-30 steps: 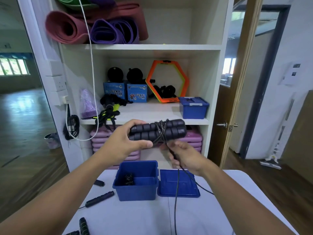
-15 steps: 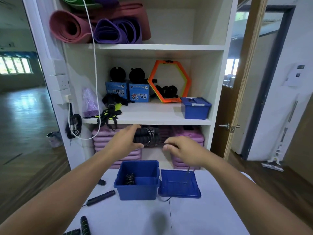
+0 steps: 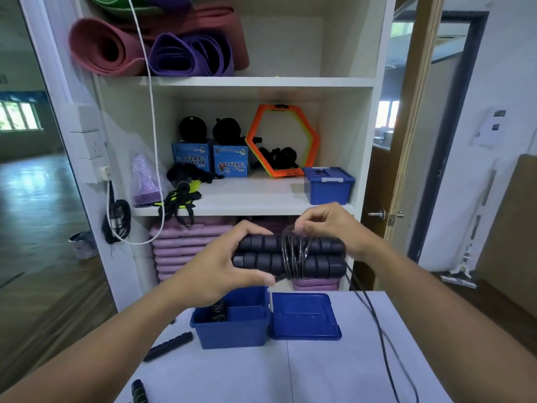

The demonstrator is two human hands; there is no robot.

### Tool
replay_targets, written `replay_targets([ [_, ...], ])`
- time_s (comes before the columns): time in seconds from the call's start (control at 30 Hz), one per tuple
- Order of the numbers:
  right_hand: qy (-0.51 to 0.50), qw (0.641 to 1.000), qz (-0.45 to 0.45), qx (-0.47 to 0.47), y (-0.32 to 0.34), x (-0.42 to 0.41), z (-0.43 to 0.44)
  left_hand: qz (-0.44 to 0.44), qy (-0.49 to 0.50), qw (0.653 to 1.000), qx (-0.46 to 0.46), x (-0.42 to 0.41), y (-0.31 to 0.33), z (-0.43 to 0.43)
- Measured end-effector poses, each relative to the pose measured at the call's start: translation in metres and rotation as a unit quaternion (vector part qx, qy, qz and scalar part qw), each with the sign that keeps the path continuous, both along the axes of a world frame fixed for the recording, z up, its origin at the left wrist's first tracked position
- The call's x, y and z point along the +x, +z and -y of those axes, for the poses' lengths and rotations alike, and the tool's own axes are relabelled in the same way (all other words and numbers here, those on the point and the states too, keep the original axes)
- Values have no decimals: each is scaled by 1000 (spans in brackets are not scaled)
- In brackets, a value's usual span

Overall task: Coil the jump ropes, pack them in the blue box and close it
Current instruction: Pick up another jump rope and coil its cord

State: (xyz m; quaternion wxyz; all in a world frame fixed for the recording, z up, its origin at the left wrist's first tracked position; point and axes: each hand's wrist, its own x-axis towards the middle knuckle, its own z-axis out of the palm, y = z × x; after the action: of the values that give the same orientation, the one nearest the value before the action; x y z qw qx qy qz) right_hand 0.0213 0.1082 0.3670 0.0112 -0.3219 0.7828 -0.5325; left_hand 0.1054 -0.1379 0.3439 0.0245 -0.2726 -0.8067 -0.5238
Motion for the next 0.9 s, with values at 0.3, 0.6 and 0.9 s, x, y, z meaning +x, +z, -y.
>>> replay_targets([
  [0.3,-10,982,151,-113,-95,10,41,-42,161,978,128,-37,3,17],
  [0.6,-33,986,-27,163,-91,12,48,-122,304,921,-213,-89,-28,51],
  [0.9,-63,950,-180,247,-25,13,40,-121,198,908,-348,-82,-57,40],
])
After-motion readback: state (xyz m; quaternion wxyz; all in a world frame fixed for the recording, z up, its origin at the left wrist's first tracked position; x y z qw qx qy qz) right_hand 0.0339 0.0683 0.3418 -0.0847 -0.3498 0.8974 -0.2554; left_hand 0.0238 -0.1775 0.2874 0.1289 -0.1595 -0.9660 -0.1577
